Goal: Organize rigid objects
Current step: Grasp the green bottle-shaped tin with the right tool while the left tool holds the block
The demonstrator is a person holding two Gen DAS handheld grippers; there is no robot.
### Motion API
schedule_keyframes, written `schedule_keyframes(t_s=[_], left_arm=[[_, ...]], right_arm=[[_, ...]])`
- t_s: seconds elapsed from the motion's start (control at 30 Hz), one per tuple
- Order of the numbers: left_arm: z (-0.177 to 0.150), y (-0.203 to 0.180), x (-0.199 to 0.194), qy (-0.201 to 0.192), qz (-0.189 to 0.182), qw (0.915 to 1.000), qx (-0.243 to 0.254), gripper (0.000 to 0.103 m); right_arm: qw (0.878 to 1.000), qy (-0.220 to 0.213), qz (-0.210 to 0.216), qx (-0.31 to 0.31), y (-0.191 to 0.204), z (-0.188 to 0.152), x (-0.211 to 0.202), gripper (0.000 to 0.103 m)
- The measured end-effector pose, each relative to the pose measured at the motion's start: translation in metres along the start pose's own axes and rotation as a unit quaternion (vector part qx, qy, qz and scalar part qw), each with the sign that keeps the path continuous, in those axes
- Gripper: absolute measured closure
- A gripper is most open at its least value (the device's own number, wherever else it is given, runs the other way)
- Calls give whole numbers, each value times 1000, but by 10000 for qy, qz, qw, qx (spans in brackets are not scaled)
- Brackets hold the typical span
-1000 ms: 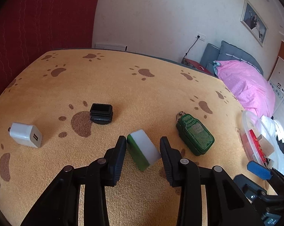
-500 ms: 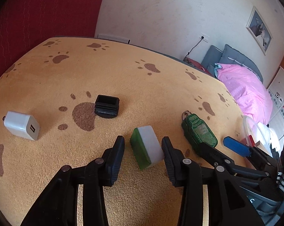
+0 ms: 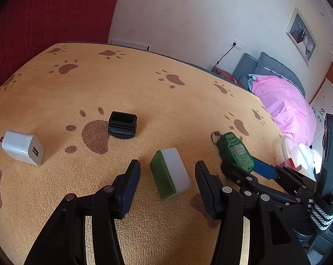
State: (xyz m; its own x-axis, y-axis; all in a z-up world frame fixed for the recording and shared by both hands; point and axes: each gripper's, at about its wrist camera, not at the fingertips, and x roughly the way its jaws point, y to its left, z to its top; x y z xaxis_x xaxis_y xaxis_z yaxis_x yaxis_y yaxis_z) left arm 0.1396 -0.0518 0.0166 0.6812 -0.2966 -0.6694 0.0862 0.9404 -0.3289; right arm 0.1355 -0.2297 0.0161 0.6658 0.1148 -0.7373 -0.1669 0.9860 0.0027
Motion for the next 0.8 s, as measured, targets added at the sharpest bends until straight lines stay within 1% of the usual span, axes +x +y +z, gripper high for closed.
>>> schedule_keyframes(t_s=[0.2, 0.27, 0.3, 0.37, 0.4, 0.5, 0.63, 0.73, 0.8], left_arm=[[-1, -3, 0, 8, 94, 9999, 94, 51], [-2, -4, 1, 19, 170, 9998, 141, 63], [-2, -4, 1, 27, 164, 9998, 140, 65], [-3, -4, 1, 31, 164, 9997, 152, 73], [-3, -5, 2, 36, 178, 9997, 162, 75], [-4, -6, 1, 36, 206, 9996, 185, 76], [-5, -8, -2, -9, 205, 9995, 230, 81], [-4, -9, -3, -24, 172, 9995, 255, 83], [-5, -11, -4, -29, 136, 9995, 268, 83]], right_arm=[[9996, -58, -73, 267, -9, -14, -14, 53], [9994, -71, -75, 336, -11, -19, -20, 53], [9993, -84, -92, 341, -11, -22, -23, 53], [9994, -99, -129, 316, -9, -27, -26, 53], [9994, -88, -126, 298, -9, -29, -27, 53], [9995, -24, -147, 292, -9, -29, -24, 51], [9992, -24, -159, 358, -10, -25, -21, 44], [9993, 17, -199, 325, -9, -24, -18, 44], [9993, 11, -242, 277, -7, -25, -18, 46]])
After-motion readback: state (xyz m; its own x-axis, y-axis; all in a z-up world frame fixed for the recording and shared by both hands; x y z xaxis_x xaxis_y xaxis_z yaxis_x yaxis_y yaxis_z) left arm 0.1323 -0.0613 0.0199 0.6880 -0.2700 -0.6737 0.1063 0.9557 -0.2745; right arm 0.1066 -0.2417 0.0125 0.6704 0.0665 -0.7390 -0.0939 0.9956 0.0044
